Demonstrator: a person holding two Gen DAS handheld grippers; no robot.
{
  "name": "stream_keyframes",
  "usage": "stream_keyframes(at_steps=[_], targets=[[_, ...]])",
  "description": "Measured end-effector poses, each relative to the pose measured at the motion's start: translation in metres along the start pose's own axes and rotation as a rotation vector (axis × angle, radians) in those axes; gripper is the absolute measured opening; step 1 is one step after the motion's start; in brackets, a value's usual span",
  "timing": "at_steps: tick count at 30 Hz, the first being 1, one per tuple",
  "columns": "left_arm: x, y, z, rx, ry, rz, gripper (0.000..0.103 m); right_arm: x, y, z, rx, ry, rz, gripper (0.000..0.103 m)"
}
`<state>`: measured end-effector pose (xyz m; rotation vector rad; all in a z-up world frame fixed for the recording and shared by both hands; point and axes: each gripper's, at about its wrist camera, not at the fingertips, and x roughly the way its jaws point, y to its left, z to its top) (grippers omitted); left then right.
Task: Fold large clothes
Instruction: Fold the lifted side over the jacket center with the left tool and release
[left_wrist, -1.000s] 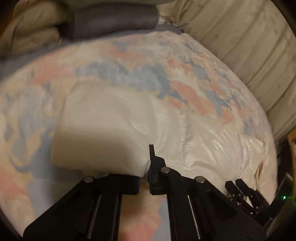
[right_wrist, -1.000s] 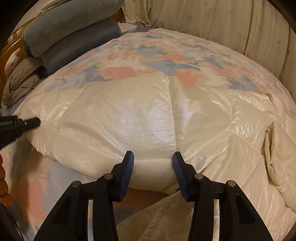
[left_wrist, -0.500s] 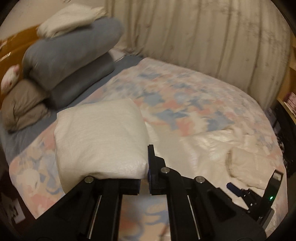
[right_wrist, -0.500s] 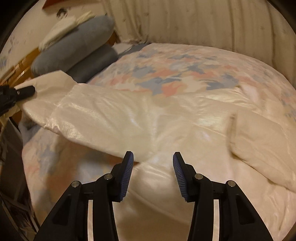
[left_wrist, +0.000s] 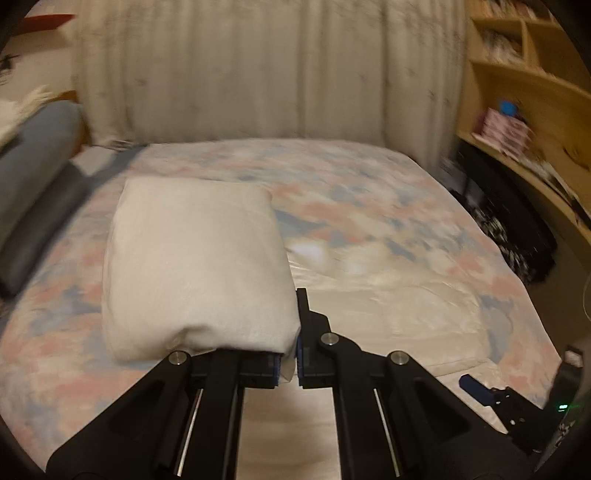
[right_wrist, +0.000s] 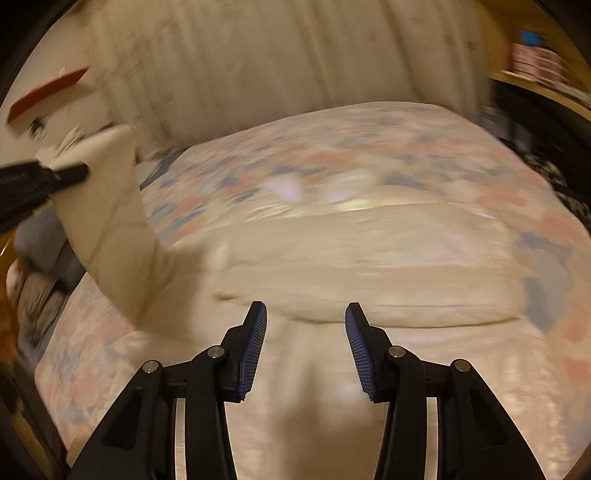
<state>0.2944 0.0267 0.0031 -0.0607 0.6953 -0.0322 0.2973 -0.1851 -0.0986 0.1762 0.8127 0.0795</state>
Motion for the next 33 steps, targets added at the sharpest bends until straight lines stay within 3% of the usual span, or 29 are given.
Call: stream_keyframes(at_steps=[5,7,8,11,13,25,28,33], targets=[[0.082,-0.083,-0.042,0.083,0.137,-0.029,0.005,-0.002,-0.079,-0.002,0.092,0.026,-0.047,0.045],[0.114,-0.104,-0.066,0.109,0.224,-0.043,0.011,0.003,-0.100,-0.005,0.114,0.050,-0.055,0.046],[0.127,-0.109,-0.077,0.110,0.271,-0.060,0.020,0.006,-0.109,-0.007,0.126,0.063,-0.053,0.047],[0.150,-0.113,-0.101,0.094,0.369,-0.127,0.036,0.016,-0.124,-0.015,0.173,0.085,-0.038,0.063],[0.151,-0.108,-0.106,0.104,0.367,-0.144,0.042,0.023,-0.122,-0.017,0.198,0.088,-0.026,0.070],[0.080,-0.058,-0.082,0.090,0.312,-0.246,0.056,0.034,-0.081,0.012,0.169,0.071,0.043,0.071],[0.057,-0.045,-0.080,0.126,0.282,-0.244,0.060,0.029,-0.072,0.018,0.161,0.064,0.067,0.079],[0.033,-0.007,-0.080,0.157,0.251,-0.198,0.064,0.032,-0.057,0.025,0.123,0.086,0.083,0.081]])
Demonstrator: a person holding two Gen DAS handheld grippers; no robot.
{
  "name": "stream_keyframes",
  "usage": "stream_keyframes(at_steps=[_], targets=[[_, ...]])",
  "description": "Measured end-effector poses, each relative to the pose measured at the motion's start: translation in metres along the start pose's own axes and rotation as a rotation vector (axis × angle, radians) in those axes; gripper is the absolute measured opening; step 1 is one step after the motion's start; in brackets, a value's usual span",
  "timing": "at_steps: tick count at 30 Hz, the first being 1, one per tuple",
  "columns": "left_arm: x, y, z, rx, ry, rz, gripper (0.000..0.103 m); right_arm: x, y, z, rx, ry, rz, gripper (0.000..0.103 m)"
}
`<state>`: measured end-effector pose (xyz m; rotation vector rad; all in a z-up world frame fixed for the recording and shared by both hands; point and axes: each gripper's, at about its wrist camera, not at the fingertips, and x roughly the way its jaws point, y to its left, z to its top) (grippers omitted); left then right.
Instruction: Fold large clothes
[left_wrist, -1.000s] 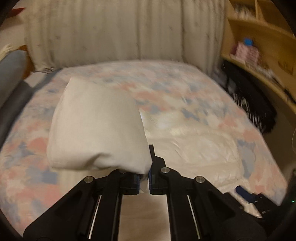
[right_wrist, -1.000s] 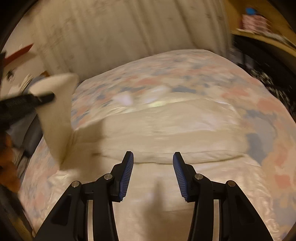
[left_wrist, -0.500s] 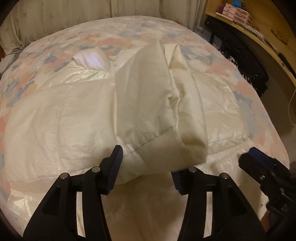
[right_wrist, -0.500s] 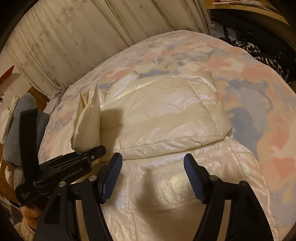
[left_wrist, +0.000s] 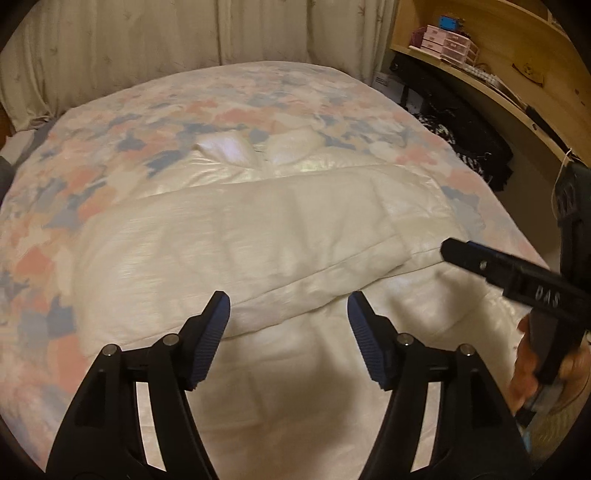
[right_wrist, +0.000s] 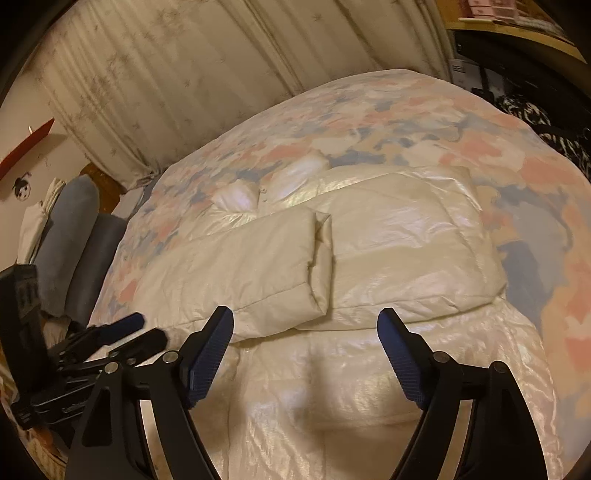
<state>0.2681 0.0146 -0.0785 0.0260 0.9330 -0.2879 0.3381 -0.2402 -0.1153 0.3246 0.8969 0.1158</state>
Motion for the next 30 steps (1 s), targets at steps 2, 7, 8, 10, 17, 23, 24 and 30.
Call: stream_keyframes(at_steps=[2,7,8,10,17,23,24,30], targets=[[-0.002,0.016,-0.002,-0.013,-0.003,0.033,0.064,0.008,0.002,0.004,-0.004,0.019,-0.006,0.081],[0.008,0.087,-0.006,-0.158,0.008,0.115,0.064,0.044,-0.006,0.022,0.033,0.072,0.011,0.081],[0.010,0.103,-0.007,-0.199,0.009,0.127,0.064,0.056,-0.007,0.028,0.039,0.083,0.011,0.081],[0.015,0.128,-0.012,-0.267,0.014,0.140,0.064,0.078,-0.008,0.037,0.036,0.102,0.014,0.081],[0.036,0.157,-0.010,-0.334,0.008,0.186,0.047,0.142,0.009,0.045,-0.048,0.181,0.025,0.038],[0.055,0.138,0.021,-0.308,-0.023,0.217,0.032,0.109,0.012,0.066,-0.068,-0.017,-0.001,0.008],[0.064,0.136,0.024,-0.308,-0.012,0.226,0.031,0.114,0.005,0.067,-0.050,-0.008,-0.029,0.008],[0.105,0.125,0.028,-0.257,0.040,0.310,0.029,0.139,-0.009,0.055,-0.043,0.109,-0.112,0.028]])
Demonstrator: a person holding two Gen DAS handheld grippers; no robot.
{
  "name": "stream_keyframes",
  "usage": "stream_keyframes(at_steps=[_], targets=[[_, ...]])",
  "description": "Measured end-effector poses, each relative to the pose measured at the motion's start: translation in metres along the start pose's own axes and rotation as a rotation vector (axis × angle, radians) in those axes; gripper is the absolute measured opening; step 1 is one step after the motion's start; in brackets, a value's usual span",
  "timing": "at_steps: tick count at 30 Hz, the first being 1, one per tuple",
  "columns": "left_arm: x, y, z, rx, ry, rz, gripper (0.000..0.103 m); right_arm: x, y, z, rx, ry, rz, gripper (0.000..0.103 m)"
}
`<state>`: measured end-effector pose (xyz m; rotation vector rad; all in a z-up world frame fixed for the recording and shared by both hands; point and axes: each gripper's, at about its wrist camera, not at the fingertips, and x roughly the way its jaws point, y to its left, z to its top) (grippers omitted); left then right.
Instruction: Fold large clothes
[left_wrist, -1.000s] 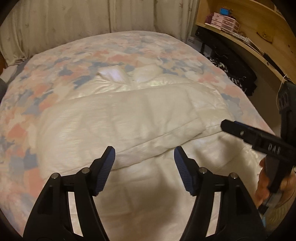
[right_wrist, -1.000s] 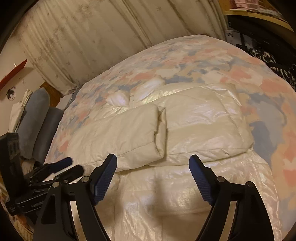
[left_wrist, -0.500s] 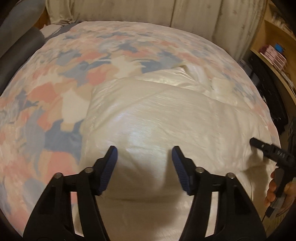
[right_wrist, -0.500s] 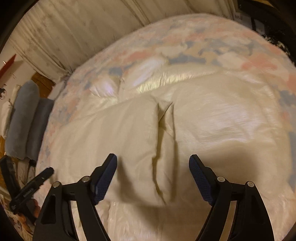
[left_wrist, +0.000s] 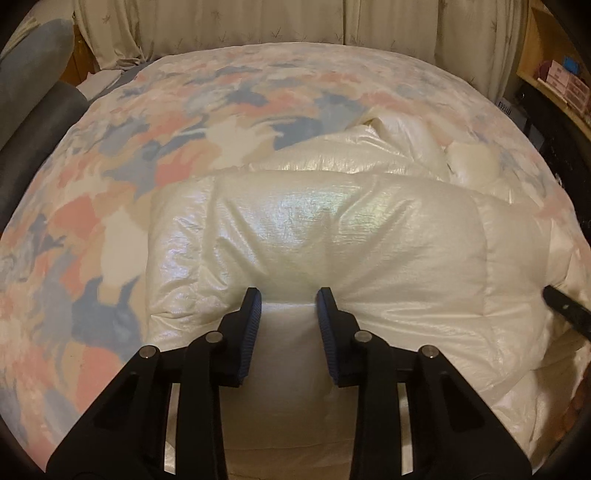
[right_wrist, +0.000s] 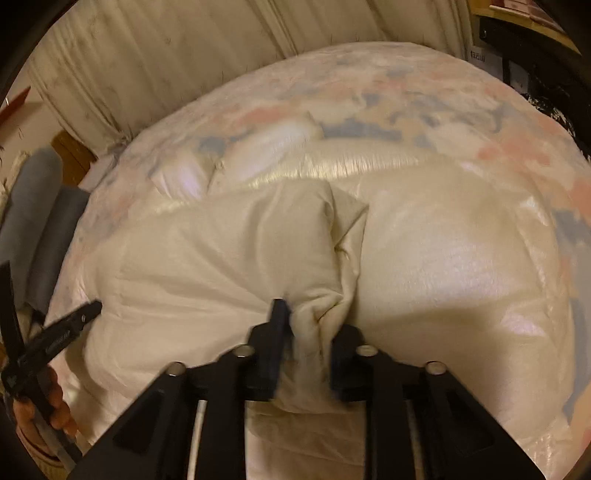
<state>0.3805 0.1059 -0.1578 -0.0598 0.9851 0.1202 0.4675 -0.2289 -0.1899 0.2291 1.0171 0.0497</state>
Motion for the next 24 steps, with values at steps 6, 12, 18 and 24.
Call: stream_keyframes(at_steps=[6,12,18,24], targets=[[-0.031,-0.002,0.014,0.005,-0.066,-0.061,0.029,-0.058,0.025,0.006,-0.071,-0.178,-0.059,0.052],[-0.034,-0.024,0.023,-0.019,-0.073,-0.124,0.029,-0.049,0.103,0.010,-0.226,-0.173,0.024,0.052],[0.004,-0.037,0.014,-0.030,-0.058,-0.088,0.029,0.007,0.129,-0.002,-0.236,-0.107,-0.011,0.052],[0.020,-0.026,0.012,0.032,-0.111,0.008,0.030,0.032,0.072,-0.001,-0.234,-0.134,-0.116,0.042]])
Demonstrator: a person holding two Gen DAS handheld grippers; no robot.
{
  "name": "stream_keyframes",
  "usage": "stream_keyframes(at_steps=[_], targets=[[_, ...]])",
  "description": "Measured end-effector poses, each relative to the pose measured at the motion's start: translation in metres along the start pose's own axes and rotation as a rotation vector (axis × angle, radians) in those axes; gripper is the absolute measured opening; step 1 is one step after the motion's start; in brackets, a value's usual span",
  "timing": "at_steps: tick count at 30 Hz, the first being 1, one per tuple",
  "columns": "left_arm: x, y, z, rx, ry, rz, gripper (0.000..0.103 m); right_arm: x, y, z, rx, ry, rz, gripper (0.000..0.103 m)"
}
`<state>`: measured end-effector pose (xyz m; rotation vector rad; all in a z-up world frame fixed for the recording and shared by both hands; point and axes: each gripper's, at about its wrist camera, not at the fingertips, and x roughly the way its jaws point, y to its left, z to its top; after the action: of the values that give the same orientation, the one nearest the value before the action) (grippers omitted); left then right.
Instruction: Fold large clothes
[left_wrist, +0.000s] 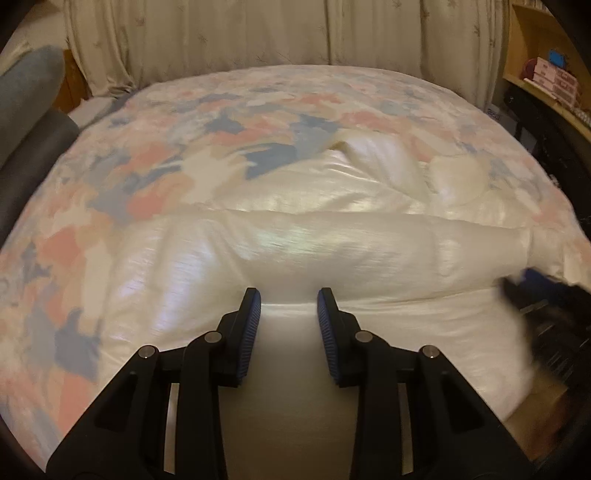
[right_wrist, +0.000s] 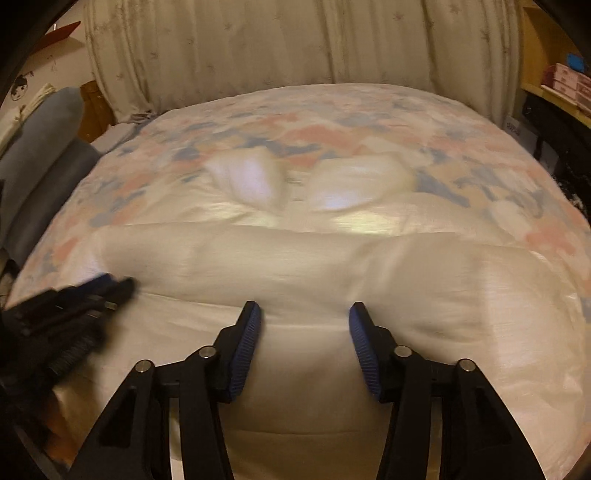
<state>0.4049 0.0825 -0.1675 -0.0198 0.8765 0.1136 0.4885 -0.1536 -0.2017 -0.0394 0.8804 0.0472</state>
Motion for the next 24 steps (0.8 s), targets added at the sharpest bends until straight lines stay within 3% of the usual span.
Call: stream_keyframes(at_steps=[3,5,7,8,13,18,24], targets=[[0.006,0.021,0.000,-0.029,0.011,0.006,0.030,0.000,-0.045,-0.003,0.063,0.008,0.003,0.024],[0.007,0.034,0.001,-0.053,0.020,0.004,0.030,-0.002,-0.063,-0.006,0.090,0.016,-0.051,0.024],[0.006,0.043,0.001,-0.073,0.032,-0.008,0.030,-0.004,-0.080,-0.008,0.130,0.027,-0.083,0.046],[0.004,0.045,0.001,-0.077,0.034,-0.009,0.030,-0.008,-0.089,-0.010,0.161,0.025,-0.057,0.049],[-0.011,0.050,0.000,-0.095,0.050,-0.017,0.037,-0.023,-0.100,-0.009,0.190,0.023,-0.059,0.050],[-0.034,0.052,-0.004,-0.102,0.041,-0.025,0.051,-0.050,-0.093,-0.010,0.188,0.012,-0.047,0.050],[-0.071,0.057,-0.005,-0.106,0.008,-0.034,0.053,-0.099,-0.080,-0.012,0.176,-0.016,-0.036,0.053]])
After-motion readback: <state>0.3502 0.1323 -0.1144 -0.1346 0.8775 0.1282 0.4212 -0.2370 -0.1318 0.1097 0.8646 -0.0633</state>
